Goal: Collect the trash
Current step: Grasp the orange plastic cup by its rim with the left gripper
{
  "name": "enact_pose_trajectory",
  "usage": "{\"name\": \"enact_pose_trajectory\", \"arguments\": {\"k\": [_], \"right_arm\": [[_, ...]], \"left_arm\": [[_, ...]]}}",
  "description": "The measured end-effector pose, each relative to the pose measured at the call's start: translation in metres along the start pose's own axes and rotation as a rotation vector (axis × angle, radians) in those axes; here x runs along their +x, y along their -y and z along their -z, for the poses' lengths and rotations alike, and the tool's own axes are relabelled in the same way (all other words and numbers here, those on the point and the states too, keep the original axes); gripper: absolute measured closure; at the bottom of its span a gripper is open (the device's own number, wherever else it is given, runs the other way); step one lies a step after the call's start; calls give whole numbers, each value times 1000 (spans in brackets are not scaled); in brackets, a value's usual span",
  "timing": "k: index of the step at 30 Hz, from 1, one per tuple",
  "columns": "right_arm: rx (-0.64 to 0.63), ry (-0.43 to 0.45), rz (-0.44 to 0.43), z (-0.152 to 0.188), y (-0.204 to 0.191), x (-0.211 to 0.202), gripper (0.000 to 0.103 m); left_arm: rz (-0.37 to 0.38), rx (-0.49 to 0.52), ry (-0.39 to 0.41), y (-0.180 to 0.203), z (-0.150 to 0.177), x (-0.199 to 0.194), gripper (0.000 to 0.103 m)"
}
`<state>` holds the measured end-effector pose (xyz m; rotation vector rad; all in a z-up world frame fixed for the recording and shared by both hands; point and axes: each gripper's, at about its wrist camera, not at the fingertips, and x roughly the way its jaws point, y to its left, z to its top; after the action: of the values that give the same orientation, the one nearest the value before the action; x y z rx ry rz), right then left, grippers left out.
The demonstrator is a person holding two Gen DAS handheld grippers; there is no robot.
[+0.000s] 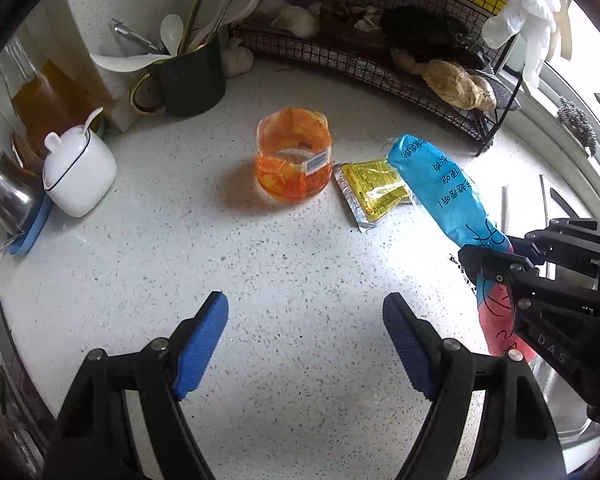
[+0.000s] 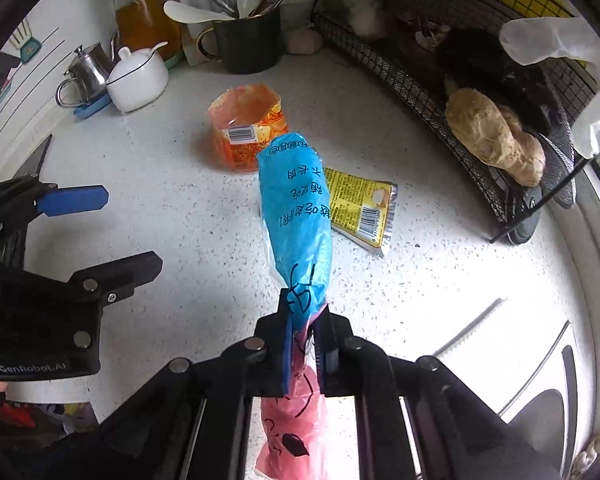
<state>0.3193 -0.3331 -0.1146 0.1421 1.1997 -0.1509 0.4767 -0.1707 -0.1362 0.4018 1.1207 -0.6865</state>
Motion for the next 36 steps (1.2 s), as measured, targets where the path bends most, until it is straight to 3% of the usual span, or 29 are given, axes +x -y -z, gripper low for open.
{"name": "enact_pose_trajectory", "arguments": {"k": [8,16,36], "right_arm": [[249,36,67,-2,-4,-31,95],[395,26,114,-21,4,-10,95],[430,-77,106,-67,39,57,95]], "left_arm": [[73,159,19,-4,-31,-9,25],[123,270,-1,-8,-53,10,20],[102,337,-81,-13,-115,98,20]]}}
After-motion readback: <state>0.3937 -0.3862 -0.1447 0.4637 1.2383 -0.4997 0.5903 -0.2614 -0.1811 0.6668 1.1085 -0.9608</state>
